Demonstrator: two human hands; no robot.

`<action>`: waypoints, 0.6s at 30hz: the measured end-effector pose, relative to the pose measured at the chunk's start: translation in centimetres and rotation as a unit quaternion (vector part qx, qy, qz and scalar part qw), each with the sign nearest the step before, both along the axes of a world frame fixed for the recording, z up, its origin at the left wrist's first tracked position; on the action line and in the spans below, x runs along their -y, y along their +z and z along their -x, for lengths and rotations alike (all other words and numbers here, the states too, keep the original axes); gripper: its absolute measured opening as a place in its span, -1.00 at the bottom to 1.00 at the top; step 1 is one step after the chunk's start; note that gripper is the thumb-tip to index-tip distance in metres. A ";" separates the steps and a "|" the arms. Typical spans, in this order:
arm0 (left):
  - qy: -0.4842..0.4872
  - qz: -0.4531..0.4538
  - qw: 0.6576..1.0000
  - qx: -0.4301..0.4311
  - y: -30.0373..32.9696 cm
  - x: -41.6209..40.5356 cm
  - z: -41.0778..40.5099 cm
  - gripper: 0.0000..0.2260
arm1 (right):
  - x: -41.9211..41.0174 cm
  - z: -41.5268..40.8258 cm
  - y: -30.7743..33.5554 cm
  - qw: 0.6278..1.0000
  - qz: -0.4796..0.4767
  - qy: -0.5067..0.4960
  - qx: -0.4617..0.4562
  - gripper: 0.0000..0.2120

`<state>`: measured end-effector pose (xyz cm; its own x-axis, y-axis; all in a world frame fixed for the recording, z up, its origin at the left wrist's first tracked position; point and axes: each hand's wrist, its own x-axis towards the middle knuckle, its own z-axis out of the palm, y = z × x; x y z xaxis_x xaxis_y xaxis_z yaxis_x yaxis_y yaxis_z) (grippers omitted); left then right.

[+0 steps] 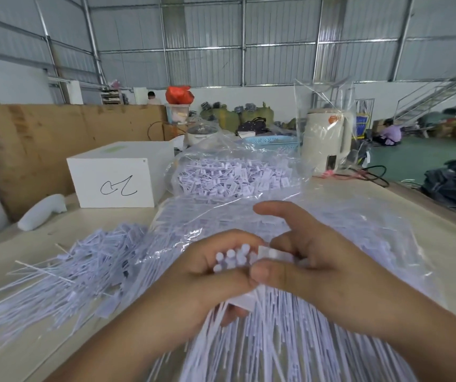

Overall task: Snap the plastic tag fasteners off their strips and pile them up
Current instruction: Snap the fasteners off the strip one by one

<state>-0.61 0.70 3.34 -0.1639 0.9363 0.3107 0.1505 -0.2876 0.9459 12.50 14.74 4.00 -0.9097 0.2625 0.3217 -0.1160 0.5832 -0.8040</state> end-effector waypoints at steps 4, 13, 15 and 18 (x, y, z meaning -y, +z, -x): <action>-0.044 0.048 0.997 -0.051 0.2 0.2 0.9 -0.57 | -0.2 -0.3 0.3 0.999 -0.001 0.030 0.029 -0.26; 0.007 0.067 0.997 -0.039 0.5 0.5 1.6 -0.86 | -1.3 -1.0 1.6 0.996 -0.015 0.030 0.085 -0.60; 0.024 0.060 0.998 -0.018 0.5 0.6 1.4 -0.86 | -1.1 -1.2 1.8 0.995 -0.003 0.031 0.097 -0.55; 0.102 0.011 0.995 0.008 0.1 -0.3 0.3 -0.87 | -0.3 -0.7 1.4 0.999 0.015 -0.031 0.039 -0.51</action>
